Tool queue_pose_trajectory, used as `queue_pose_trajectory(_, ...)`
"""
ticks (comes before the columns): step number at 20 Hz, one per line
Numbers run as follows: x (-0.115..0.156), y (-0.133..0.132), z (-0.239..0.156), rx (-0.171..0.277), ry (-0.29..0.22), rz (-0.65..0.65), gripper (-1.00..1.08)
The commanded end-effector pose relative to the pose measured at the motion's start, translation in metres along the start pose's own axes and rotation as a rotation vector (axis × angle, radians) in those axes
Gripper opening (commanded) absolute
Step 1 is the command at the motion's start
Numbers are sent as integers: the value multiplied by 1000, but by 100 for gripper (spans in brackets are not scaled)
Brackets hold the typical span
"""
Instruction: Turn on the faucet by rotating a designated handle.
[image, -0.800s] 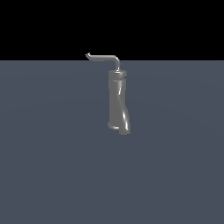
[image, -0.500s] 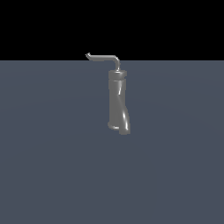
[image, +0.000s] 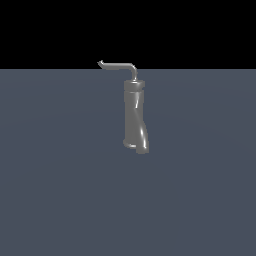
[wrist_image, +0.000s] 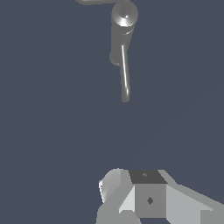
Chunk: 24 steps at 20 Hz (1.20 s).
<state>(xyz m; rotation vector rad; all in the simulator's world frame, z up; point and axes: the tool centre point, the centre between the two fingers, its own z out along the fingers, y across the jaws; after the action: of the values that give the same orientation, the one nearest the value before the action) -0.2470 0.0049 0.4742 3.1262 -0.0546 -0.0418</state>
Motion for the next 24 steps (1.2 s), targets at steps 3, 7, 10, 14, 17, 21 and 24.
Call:
queue_pose_trajectory(3, 6, -1, 0, 0, 0, 26, -100)
queue_pose_trajectory(7, 16, -2, 0, -1, 1, 70, -100)
queue_pose_trajectory(10, 27, -4, 0, -2, 2, 115, -100)
queue_pose_trajectory(14, 45, -7, 1, -3, 4, 192, -100)
queue_pose_trajectory(17, 62, -9, 3, -4, 6, 261, -100)
queue_pose_trajectory(21, 84, -13, 6, -4, 8, 355, -100)
queue_pose_trajectory(24, 102, -17, 10, -4, 9, 425, -100)
